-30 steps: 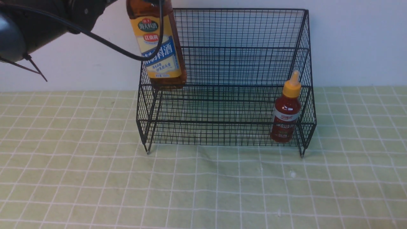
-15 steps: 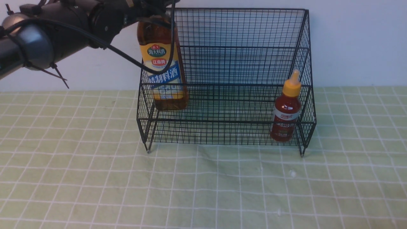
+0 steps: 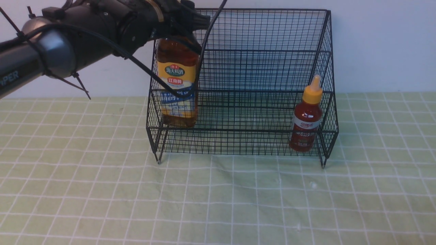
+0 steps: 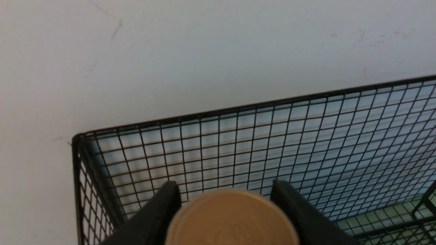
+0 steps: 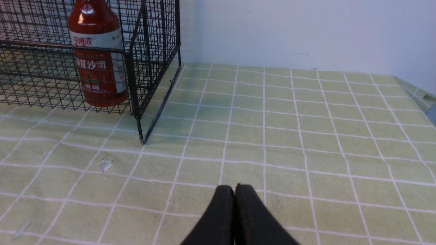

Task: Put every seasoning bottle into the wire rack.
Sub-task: Use the left arm to put the condiment bottle back on the shelf

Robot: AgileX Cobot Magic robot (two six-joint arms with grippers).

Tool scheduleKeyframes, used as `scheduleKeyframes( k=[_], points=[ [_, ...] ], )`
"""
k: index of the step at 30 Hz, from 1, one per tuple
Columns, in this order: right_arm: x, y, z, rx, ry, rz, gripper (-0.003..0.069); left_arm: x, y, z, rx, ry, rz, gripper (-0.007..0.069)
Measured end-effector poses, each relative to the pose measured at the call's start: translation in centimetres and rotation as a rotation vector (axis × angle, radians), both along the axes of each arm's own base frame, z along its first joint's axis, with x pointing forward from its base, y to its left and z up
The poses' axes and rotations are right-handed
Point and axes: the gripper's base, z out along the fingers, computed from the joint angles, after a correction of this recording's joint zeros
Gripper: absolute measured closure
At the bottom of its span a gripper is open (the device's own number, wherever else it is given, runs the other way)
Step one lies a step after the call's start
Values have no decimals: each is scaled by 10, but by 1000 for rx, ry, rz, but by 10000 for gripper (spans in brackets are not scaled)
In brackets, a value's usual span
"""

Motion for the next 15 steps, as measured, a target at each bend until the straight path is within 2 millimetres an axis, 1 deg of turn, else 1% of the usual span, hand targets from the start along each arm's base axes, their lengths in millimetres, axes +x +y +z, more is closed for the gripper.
scheduleKeyframes(
  k=[7, 15],
  points=[
    [0, 0, 0, 0, 0, 0, 673, -5, 0, 9, 12, -1, 3, 302],
    [0, 0, 0, 0, 0, 0, 673, -16, 5, 30, 3, -31, 10, 302]
  ],
)
